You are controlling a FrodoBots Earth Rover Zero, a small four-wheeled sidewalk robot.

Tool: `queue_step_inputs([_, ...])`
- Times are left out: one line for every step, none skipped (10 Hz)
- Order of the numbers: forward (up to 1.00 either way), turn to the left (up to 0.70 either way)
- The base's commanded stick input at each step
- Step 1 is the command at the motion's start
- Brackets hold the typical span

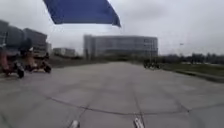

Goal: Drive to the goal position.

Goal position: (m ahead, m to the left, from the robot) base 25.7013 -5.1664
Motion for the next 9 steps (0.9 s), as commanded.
queue_step_inputs([0.7, -0.35])
queue_step_inputs([0.7, -0.35])
queue_step_inputs([0.7, -0.33])
queue_step_inputs([0.7, -0.18])
queue_step_inputs([0.7, 0.0])
queue_step_inputs([0.7, 0.0])
queue_step_inputs([0.7, 0.0])
queue_step_inputs([0.7, 0.0])
queue_step_inputs([0.7, 0.0])
